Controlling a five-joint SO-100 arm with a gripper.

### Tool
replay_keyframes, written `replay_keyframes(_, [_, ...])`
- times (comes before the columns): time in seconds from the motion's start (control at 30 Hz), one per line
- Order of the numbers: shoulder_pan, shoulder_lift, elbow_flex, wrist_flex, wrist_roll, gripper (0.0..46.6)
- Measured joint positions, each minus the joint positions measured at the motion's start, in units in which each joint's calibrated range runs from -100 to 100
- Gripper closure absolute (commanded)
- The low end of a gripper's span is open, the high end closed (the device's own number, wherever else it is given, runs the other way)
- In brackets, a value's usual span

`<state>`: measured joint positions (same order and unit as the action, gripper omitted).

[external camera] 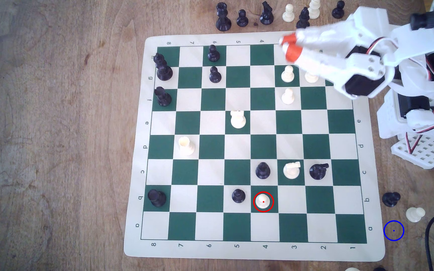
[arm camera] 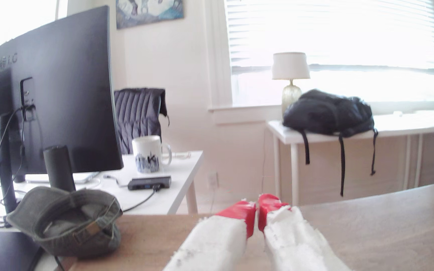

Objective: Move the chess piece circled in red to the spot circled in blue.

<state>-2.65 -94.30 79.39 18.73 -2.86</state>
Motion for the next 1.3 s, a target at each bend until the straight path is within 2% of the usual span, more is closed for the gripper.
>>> replay_keyframes(0.2, [-3.17, 7.62, -10.75, 18.96, 0.05, 45.0])
replay_keyframes(0.33, [-7.82, 14.41, -16.18, 26.77, 1.51, 44.0])
replay_keyframes(0.4, [-9.44, 17.01, -17.89, 28.69, 1.76, 43.2])
replay_keyframes(0.5, [-14.16, 25.56, -22.86, 32.59, 1.76, 39.3])
replay_keyframes(0.63, [-16.30, 35.78, -27.84, 35.70, 2.05, 39.3])
replay_keyframes(0.7, [-17.18, 38.96, -28.74, 36.73, 3.17, 37.8])
replay_keyframes(0.73, [-17.85, 40.39, -29.28, 37.53, 3.86, 34.2])
replay_keyframes(0.83, [-20.28, 43.90, -29.46, 39.68, 4.84, 31.7])
replay_keyframes(1.3, [-22.71, 62.92, -37.42, 38.57, 4.88, 33.5])
